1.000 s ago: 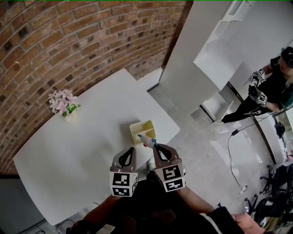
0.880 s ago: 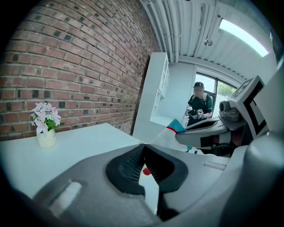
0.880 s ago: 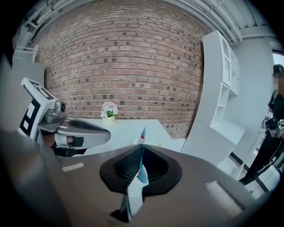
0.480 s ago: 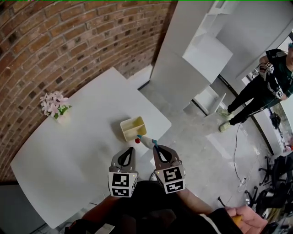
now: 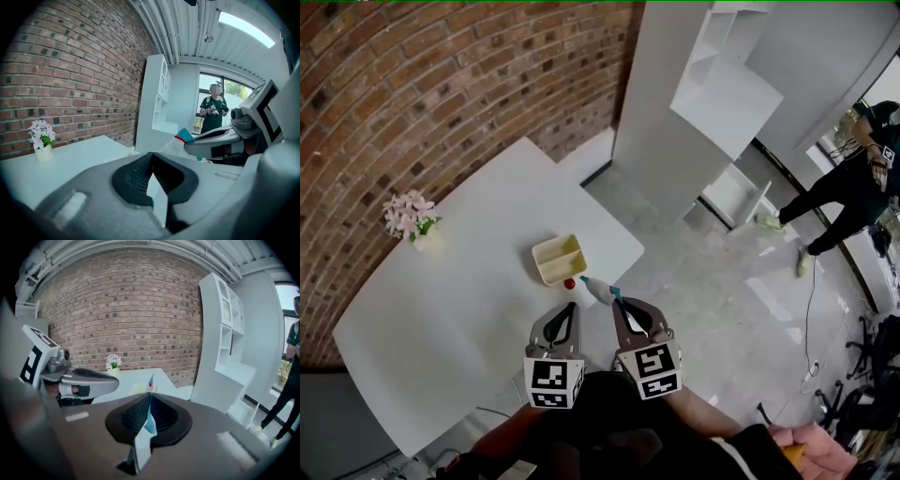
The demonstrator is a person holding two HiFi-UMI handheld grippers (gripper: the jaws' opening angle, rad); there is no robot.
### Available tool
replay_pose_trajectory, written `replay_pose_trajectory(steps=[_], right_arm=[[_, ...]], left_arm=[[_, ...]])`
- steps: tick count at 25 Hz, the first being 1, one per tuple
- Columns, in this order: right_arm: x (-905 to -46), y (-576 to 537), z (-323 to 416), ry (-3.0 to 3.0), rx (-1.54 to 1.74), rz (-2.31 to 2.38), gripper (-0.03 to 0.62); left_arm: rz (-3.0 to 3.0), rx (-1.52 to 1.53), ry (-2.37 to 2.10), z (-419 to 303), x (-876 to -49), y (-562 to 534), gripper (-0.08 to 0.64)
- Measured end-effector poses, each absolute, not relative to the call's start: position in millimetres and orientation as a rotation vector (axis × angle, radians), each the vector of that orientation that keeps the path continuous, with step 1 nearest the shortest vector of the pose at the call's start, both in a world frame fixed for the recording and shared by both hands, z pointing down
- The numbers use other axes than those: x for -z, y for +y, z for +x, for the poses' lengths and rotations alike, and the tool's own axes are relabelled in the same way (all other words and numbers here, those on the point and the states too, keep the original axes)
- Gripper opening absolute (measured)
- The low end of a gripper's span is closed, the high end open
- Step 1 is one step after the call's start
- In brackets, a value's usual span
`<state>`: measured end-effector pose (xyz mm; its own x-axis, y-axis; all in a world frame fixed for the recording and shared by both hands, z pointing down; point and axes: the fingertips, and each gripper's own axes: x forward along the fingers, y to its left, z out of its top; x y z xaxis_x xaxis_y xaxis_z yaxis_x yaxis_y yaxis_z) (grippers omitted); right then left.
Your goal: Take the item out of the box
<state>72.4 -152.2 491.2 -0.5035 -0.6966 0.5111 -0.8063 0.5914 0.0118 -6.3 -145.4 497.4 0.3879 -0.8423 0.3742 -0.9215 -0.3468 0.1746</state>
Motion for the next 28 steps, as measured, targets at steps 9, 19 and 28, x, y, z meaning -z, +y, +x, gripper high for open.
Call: replay_pose_trajectory(steps=[9, 19, 28], right_arm=[[-481, -132, 93, -2.435, -0.293, 1.135, 0.002], [-476, -99, 117, -2.467, -0.257, 1.088, 0.002], [-485, -72, 139, -2.478, -0.253, 1.064, 0.002]], left_arm=[[2.258, -0.339, -1.61, 16, -492, -122, 0.006], [2.194, -0.3, -1.675, 38, -492, -88, 0.005], [2.157, -0.272, -1.712, 61, -499, -57, 0.005]])
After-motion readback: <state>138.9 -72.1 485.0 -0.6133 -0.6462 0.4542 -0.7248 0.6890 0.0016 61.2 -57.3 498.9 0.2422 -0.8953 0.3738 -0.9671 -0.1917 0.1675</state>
